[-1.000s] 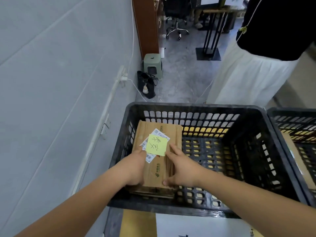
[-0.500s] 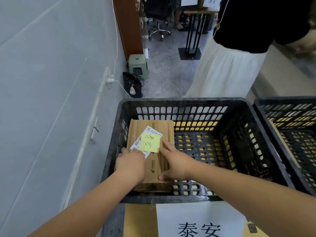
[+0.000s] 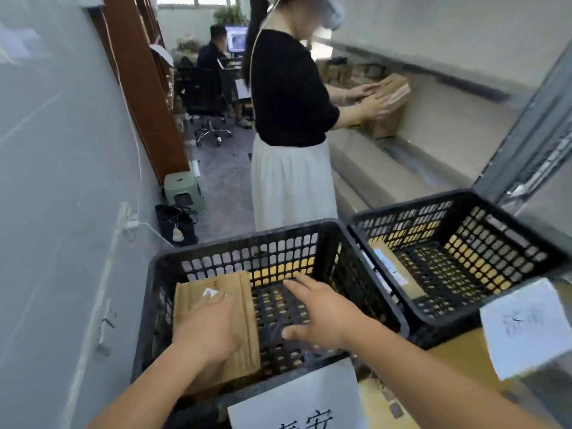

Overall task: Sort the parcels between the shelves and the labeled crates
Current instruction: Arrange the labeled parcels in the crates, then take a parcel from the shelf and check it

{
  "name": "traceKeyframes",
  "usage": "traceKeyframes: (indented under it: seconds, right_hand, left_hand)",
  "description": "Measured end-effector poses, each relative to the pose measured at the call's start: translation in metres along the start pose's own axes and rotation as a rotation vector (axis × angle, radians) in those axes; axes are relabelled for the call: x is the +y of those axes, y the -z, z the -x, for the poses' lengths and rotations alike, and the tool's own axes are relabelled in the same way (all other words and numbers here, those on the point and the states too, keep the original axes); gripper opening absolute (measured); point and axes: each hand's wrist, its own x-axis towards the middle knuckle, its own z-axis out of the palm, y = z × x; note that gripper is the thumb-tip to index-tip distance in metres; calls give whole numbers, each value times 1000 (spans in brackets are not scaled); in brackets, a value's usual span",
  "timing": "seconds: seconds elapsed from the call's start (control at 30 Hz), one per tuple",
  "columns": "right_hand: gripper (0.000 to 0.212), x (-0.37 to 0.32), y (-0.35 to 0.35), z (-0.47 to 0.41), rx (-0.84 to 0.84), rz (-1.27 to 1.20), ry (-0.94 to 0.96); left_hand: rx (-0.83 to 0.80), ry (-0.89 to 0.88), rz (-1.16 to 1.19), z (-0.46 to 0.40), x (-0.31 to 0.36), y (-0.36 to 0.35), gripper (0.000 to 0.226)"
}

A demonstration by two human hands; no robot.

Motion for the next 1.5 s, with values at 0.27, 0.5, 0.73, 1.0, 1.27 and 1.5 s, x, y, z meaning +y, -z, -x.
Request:
traceKeyframes:
  seconds: [0.27, 0.5, 0.73, 1.0, 1.27, 1.5]
  right_hand:
    - [100, 81, 72, 116, 202, -29, -172]
    - [96, 181, 104, 222, 353, -91, -349]
    - [94, 296, 124, 328, 410, -162, -540]
    - [94, 407, 146, 413, 525, -253, -716]
    - [92, 490, 176, 467, 718, -230, -941]
    - [108, 541, 198, 494, 804, -250, -1192]
  left_hand:
    - [40, -295, -23, -13, 150, 29, 99]
    - [4, -536, -89, -23, 310, 14, 98]
    - [-43, -688, -168, -13, 482, -17, 93]
    - [-114, -855, -159, -15, 623, -58, 90]
    - [-177, -1080, -173, -41, 753, -80, 91]
    - [-243, -1276, -116, -64, 854, -91, 91]
